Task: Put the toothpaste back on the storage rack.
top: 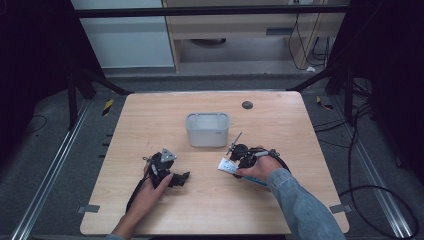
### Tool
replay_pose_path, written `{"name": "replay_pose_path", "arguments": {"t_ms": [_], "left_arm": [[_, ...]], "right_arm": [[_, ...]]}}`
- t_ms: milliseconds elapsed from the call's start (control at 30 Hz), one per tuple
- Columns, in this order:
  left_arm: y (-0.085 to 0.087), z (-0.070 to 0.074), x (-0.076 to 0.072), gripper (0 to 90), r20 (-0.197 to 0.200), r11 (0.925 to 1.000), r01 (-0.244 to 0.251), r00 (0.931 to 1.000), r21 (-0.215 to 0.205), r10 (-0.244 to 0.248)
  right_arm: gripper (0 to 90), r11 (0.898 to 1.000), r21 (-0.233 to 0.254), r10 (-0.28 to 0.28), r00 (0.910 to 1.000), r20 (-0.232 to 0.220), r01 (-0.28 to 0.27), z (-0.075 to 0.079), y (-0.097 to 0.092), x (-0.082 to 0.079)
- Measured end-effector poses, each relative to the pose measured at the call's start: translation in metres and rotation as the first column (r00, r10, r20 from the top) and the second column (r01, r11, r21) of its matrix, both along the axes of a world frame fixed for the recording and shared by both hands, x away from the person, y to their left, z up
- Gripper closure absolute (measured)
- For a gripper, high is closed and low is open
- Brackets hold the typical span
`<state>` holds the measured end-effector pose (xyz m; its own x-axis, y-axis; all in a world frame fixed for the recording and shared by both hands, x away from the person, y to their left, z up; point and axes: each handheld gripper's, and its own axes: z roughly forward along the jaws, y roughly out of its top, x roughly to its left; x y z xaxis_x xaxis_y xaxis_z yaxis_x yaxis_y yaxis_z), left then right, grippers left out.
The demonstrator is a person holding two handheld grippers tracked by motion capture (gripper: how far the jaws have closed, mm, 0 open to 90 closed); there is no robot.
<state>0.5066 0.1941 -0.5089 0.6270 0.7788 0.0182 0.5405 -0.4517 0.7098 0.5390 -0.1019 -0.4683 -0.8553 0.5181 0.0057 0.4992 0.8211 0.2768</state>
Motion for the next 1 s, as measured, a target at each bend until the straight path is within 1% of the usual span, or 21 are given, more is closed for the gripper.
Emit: {"name": "replay_pose_path", "arguments": {"t_ms": [33,133,200,300,333,400,500,567,667,700,867,1000], "left_arm": [[0.0,0.0,0.0,0.0,0.0,1.0,0.0,1.0,-0.001,0.0],[0.0,0.0,0.0,0.0,0.0,1.0,0.0,1.0,-0.001,0.0],[0.0,0.0,0.0,0.0,0.0,1.0,0.0,1.0,-0.001,0.0],[0.0,0.0,0.0,0.0,0.0,1.0,0.001,1.0,-0.001,-0.001],[0.0,0.0,0.0,0.0,0.0,1.0,0.0,1.0,-0.001,0.0],[0.0,0.0,0.0,0.0,0.0,1.0,0.0,1.0,-0.001,0.0],[0.0,0.0,0.0,0.0,0.0,1.0,0.0,1.0,-0.001,0.0],[0.0,0.0,0.0,0.0,0.0,1.0,0.0,1.0,-0.001,0.0],[0.0,0.0,0.0,0.0,0.0,1.0,0.0,1.0,-0.001,0.0],[0.0,0.0,0.0,0.0,0.0,1.0,0.0,1.0,-0.001,0.0],[0.0,0.0,0.0,0.0,-0.001,1.0,0.001,1.0,-0.002,-0.001],[0.0,0.0,0.0,0.0,-0.001,1.0,0.0,1.0,-0.002,0.0]], "right_arm": [[55.1,1.0,-0.001,-0.002,1.0,0.001,0.002,0.0,0.0,0.0],[56.1,0.999,-0.028,0.016,0.9998,0.016,-0.015,0.0,0.003,-0.001],[57.2,0.999,-0.034,0.019,0.9997,0.015,-0.018,0.001,0.004,-0.001],[60.2,0.999,-0.032,0.01,0.9999,0.012,-0.01,0.001,0.003,0.0],[64.2,1.0,-0.03,0.005,0.9999,0.016,-0.005,0.001,0.003,0.0],[65.3,1.0,-0.025,-0.007,0.9999,0.014,0.007,0.002,0.002,0.0],[67.0,1.0,-0.025,0.0,0.9998,0.022,0.001,0.002,0.002,0.0],[70.0,1.0,-0.025,-0.002,0.9997,0.025,0.003,0.003,0.002,0.0],[74.8,1.0,-0.014,-0.001,0.9996,0.029,0.002,0.006,0.0,-0.001],[76.2,1.0,-0.002,-0.005,0.9995,0.03,0.005,0.007,-0.001,-0.001],[78.0,0.998,0.037,-0.043,0.9985,0.035,0.042,0.008,-0.005,-0.004],[79.0,0.998,0.046,-0.048,0.9971,0.059,0.045,0.01,-0.007,-0.006]]}}
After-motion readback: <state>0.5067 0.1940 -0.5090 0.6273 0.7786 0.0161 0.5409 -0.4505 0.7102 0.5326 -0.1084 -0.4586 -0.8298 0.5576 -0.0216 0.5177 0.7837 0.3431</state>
